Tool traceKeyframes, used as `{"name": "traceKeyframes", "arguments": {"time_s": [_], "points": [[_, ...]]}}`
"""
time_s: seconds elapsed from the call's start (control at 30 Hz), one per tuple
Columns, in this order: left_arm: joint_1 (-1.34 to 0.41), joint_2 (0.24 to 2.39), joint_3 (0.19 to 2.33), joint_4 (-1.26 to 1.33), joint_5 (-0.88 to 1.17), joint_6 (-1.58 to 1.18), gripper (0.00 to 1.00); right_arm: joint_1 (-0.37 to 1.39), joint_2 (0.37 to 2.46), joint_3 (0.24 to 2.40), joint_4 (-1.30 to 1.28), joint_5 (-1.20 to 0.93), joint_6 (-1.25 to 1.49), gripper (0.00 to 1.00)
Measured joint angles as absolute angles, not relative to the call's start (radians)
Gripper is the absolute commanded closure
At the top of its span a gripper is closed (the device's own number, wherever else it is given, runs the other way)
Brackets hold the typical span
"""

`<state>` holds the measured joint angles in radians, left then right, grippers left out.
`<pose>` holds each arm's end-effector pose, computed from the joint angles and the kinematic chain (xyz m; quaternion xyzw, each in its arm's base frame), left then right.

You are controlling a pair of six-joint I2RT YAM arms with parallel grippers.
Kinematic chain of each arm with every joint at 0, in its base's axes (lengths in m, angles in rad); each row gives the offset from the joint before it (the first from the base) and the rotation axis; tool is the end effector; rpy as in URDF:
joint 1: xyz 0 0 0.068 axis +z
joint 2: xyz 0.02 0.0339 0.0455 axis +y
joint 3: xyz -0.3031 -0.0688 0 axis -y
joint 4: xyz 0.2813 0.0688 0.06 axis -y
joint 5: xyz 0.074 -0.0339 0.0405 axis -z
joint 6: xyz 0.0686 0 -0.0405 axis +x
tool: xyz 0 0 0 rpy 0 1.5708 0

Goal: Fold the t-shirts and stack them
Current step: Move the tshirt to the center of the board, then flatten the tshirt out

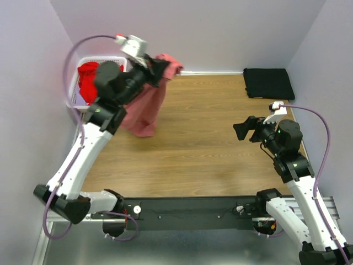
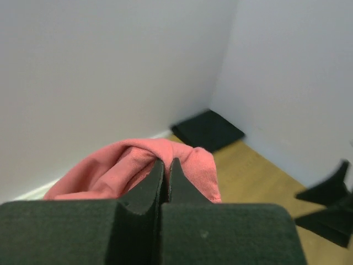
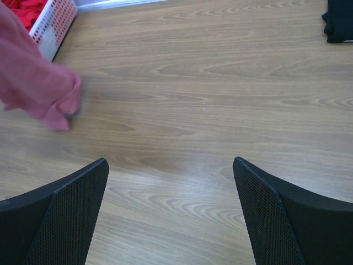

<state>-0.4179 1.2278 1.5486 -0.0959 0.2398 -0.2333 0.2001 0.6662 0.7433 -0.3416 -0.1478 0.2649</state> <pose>0.2705 -0.1379 0.5759 0.1502 0.6076 -0.3190 0.7117 0.1886 0.0486 0.3452 -0.0192 0.7930 0.1967 0.5762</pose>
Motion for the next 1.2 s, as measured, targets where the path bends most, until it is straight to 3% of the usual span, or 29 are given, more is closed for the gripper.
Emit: {"name": "traceKeyframes", "arguments": {"time_s": [0.03,0.07,0.17,0.3,0.53,0.63,0.7,0.77,0.8,0.83,0.97,1.2], "points": [[-0.467,1.256,1.529,-0.081,0.244,-0.240,0.91,0.200,0.666,0.743,-0.342,-0.147,0.266,0.00],[-0.508,1.285,1.517,-0.067,0.247,-0.247,0.77,0.200,0.665,0.743,-0.342,-0.147,0.270,0.00],[-0.625,1.418,1.519,-0.023,0.244,-0.270,0.55,0.200,0.657,0.743,-0.343,-0.139,0.281,0.00],[-0.744,1.573,1.569,0.005,0.245,-0.294,0.41,0.201,0.617,0.743,-0.346,-0.081,0.291,0.00],[-0.797,1.606,1.592,0.058,0.237,-0.316,0.35,0.201,0.571,0.753,-0.346,-0.012,0.270,0.00],[-0.765,1.522,1.491,0.086,0.183,-0.334,0.34,0.201,0.615,0.766,-0.347,-0.041,0.257,0.00],[-0.726,1.460,1.408,0.095,0.148,-0.358,0.28,0.201,0.682,0.780,-0.347,-0.093,0.250,0.00],[-0.671,1.404,1.323,0.083,0.127,-0.386,0.27,0.201,0.764,0.794,-0.346,-0.139,0.249,0.00],[-0.606,1.362,1.252,0.086,0.111,-0.411,0.20,0.201,0.813,0.802,-0.344,-0.166,0.250,0.00],[-0.506,1.299,1.124,0.048,0.076,-0.452,0.20,0.202,0.910,0.805,-0.349,-0.213,0.250,0.00],[-0.378,1.219,0.932,-0.014,0.035,-0.466,0.19,0.204,1.021,0.807,-0.316,-0.261,0.250,0.06],[-0.301,1.163,0.759,-0.093,-0.019,-0.407,0.19,0.281,1.336,0.812,-0.280,-0.245,0.272,0.11]]}}
